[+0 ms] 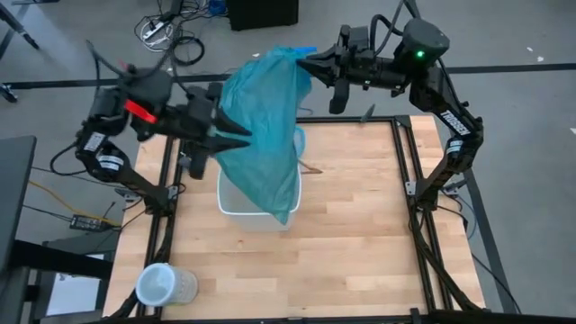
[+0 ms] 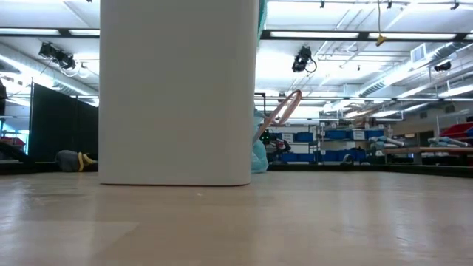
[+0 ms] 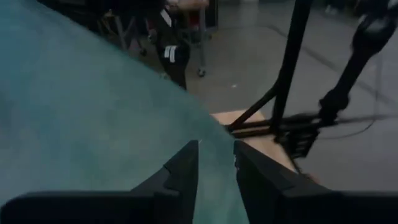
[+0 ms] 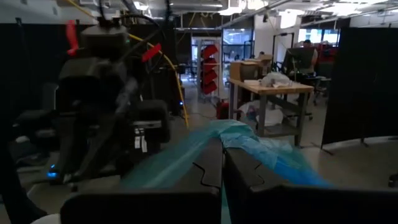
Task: Place trash/remove bag and relplace
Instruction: Insert the green plastic trash bag into the trash bin
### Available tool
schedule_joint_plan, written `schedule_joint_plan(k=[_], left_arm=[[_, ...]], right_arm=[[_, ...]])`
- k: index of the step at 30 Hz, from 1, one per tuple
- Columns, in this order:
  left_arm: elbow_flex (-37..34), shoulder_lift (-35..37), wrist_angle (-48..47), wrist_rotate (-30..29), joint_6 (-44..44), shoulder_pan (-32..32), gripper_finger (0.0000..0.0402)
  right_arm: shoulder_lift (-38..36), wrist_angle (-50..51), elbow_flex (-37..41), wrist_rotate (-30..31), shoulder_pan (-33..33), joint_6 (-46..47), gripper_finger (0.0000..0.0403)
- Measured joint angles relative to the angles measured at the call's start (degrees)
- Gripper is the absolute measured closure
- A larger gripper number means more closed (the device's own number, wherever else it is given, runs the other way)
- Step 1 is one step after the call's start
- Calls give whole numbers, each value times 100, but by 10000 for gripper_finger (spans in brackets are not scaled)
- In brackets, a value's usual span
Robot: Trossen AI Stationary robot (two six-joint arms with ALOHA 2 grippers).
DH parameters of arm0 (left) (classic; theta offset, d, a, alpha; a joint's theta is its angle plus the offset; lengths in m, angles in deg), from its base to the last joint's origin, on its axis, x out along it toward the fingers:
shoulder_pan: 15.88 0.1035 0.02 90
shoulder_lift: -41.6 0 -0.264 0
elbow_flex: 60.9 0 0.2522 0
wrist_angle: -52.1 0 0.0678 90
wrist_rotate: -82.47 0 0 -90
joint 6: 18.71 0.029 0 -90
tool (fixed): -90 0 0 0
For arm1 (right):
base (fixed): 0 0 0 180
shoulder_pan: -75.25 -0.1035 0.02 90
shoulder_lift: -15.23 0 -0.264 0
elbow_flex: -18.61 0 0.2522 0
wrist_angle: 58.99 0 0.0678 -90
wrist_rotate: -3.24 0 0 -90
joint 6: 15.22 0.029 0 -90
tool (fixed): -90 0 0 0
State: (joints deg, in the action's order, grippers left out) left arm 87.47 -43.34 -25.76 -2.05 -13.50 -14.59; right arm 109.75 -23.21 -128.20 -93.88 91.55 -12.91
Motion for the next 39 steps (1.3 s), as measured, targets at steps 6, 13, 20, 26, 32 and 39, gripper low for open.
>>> schedule_joint_plan(k=[6,13,20,26,32,39], left_arm=[[13,-377,-747,-1121,311,-568,346],[3,-1064,-2641,-2827,-384,-986,396],[4,-1323,-2644,-2536,-564,-1211,393],[-348,-1291,-2569,-2058,-837,-1418,393],[-1157,-1201,-2591,-1749,-852,-1486,393],[-2202,-1188,-2212,-2096,-882,-1479,392]], right_arm=[[0,49,0,0,0,-48,403],[0,140,0,-61,-173,-46,403],[0,198,0,-105,-616,-57,403],[2,284,2,-104,-1097,-190,403],[2,260,2,327,-1272,-510,403],[2,233,3,284,-1369,-501,403]])
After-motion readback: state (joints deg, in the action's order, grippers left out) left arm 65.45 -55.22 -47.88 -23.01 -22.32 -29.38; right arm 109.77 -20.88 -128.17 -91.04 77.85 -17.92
